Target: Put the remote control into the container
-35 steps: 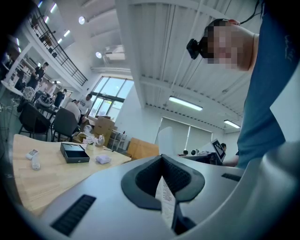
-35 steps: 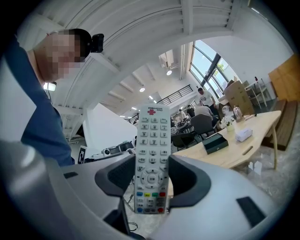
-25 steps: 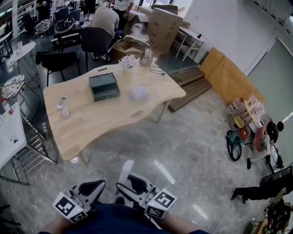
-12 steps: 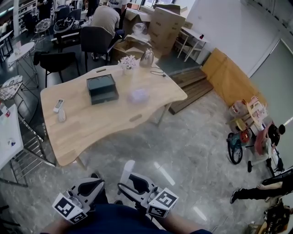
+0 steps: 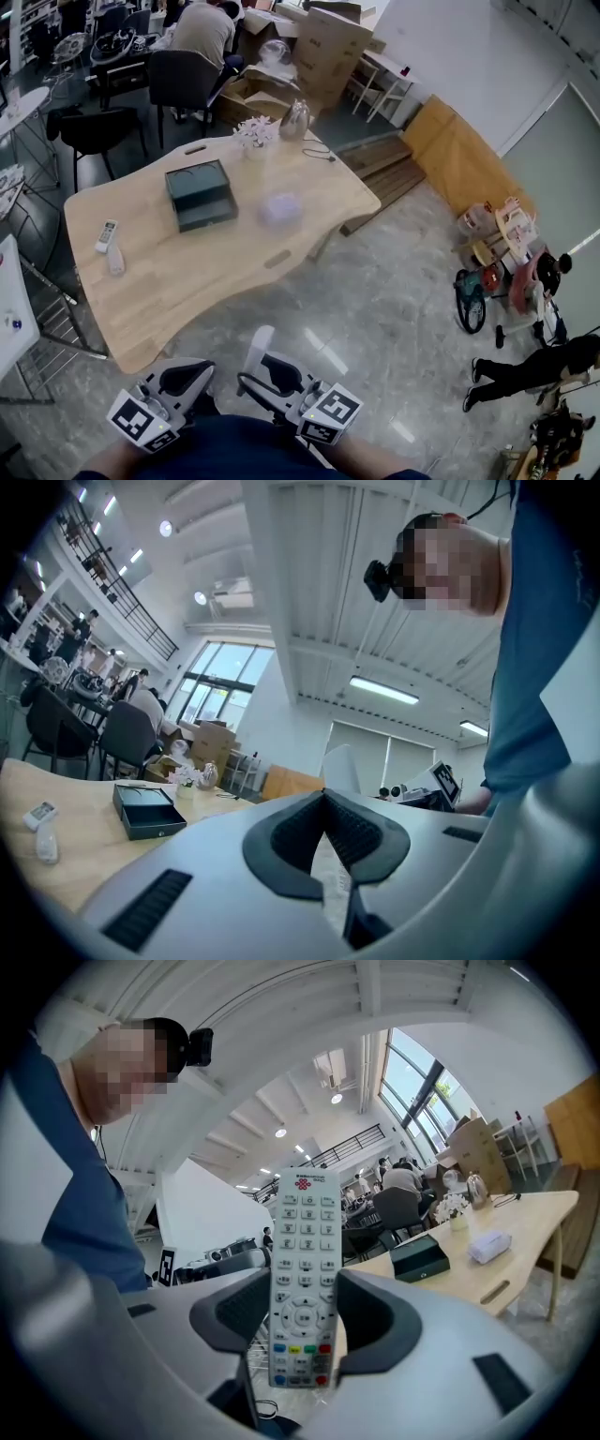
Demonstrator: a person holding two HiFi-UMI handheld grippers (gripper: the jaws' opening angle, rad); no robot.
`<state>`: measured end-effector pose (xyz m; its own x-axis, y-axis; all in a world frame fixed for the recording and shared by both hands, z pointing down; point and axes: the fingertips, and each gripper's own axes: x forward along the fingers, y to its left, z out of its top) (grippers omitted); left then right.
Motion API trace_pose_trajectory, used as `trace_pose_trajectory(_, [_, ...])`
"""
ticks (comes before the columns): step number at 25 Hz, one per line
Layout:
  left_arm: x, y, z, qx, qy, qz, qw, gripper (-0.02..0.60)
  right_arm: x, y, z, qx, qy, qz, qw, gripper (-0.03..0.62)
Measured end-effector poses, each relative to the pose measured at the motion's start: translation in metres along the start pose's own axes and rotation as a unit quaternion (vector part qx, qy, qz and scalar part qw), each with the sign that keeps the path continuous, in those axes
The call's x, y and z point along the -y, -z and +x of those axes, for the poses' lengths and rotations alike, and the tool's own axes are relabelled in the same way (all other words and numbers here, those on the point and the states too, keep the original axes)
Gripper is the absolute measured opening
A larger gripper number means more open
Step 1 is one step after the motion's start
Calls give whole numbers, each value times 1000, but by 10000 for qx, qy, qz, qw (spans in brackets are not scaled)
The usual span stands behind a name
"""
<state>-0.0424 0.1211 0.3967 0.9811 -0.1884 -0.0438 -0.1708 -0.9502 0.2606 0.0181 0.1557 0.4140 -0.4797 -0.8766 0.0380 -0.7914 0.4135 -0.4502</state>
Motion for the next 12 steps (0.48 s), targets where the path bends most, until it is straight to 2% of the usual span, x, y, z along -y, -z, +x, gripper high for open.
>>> trace_pose_trajectory(6, [-62,-20,19,-49,317,11,9995,91,31,-14,59,-146,300,-119,9994,227])
trace_pose_trajectory(12, [-112,-33,24,-43,455,-110,9989,91,48,-24,105,-197,484,-85,9986,227])
